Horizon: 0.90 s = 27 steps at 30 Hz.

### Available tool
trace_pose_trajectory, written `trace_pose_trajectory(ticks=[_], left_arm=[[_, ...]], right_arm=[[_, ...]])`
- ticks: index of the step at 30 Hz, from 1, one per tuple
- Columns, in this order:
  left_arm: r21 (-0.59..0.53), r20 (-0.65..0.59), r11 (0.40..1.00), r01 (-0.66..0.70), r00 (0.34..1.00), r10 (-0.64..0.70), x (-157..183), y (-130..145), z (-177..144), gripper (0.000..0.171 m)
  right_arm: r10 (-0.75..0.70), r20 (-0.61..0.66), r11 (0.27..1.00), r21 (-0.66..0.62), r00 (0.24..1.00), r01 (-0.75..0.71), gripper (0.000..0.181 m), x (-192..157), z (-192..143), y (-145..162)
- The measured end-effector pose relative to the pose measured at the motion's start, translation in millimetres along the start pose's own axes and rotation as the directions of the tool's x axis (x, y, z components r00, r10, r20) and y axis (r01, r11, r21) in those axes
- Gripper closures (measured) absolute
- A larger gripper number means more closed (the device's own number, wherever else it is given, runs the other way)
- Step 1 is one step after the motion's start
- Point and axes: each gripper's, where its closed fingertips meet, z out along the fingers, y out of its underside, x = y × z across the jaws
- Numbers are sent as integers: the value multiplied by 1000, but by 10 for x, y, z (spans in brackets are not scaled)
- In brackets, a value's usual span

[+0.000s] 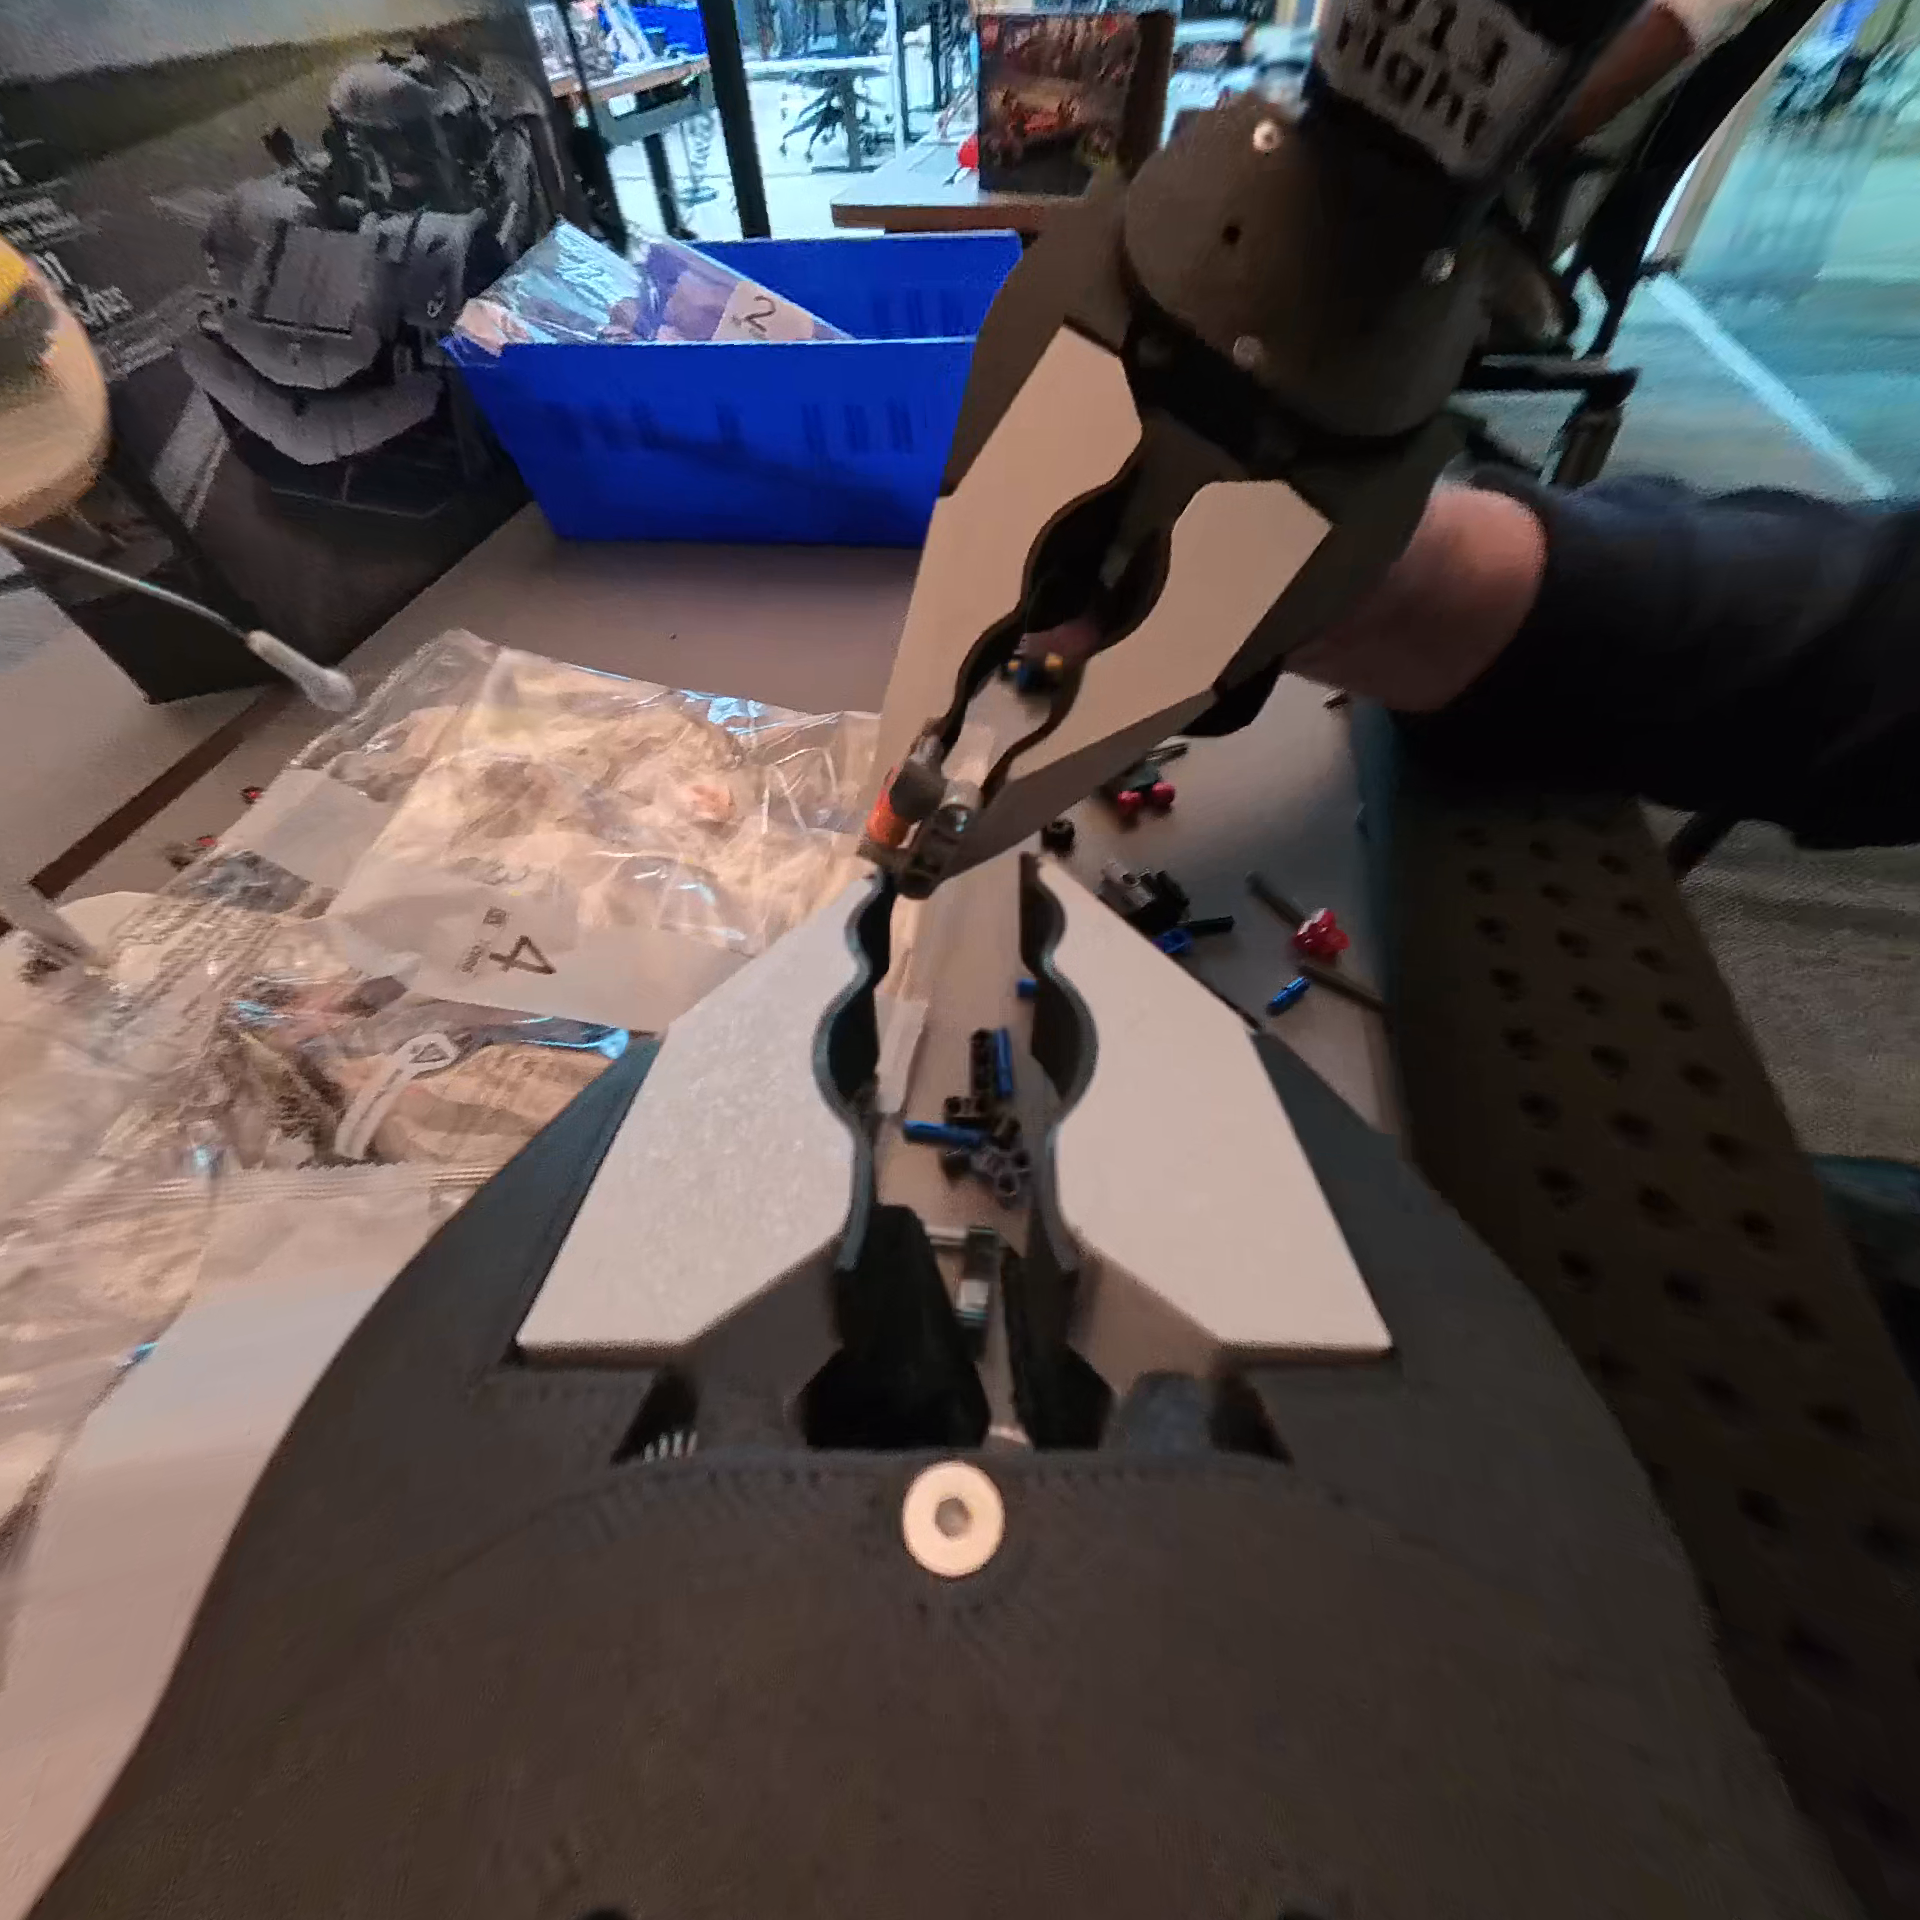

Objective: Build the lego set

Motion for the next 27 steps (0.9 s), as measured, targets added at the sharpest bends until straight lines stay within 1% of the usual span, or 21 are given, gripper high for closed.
trace_pose_trajectory(ticks=[3, 6, 7, 8, 9, 10, 12, 14, 19, 25, 27], left_arm=[[22, -56, 997, 69, 996, -67, 31, -10, 25, 143], [21, -55, 999, 48, 997, -46, 47, -1, 32, 147], [27, -46, 999, 30, 999, -29, 50, -18, 22, 151], [18, -19, 1000, 3, 1000, -2, 23, -14, 7, 160], [-1, 12, 1000, -21, 1000, 21, -14, 4, -6, 161], [-13, 26, 999, -38, 999, 38, -24, 11, -16, 162], [-27, 70, 993, -114, 991, 116, -23, -11, -30, 164], [-57, 116, 986, -157, 980, 163, -59, 3, -31, 164], [-171, 209, 935, -312, 916, 344, -108, 43, -21, 166], [-196, 225, 914, -356, 890, 395, -106, 42, -26, 167], [-214, 228, 903, -373, 880, 418, -107, 56, -18, 168]], right_arm=[[-72, -8, 997, 6, 997, 72, 175, -44, -4, -27], [-85, 11, 996, 17, 996, 84, 174, -79, -4, -37], [-73, 17, 997, 30, 997, 72, 174, -74, -19, -50], [-59, 15, 998, 31, 998, 58, 174, -54, -30, -43], [-42, 21, 999, 19, 999, 42, 175, -42, -36, -18], [-34, 26, 999, 10, 999, 33, 175, -36, -40, 2], [-43, 22, 999, 14, 999, 43, 174, -36, -54, -8], [-28, 26, 999, -21, 999, 29, 175, -16, -56, 59], [-28, 34, 997, -67, 999, 31, 174, 4, -53, 166], [-13, 48, 1000, -19, 999, 14, 159, 24, -159, 96], [-10, 43, 1000, 5, 999, 9, 158, 44, -200, 54]])
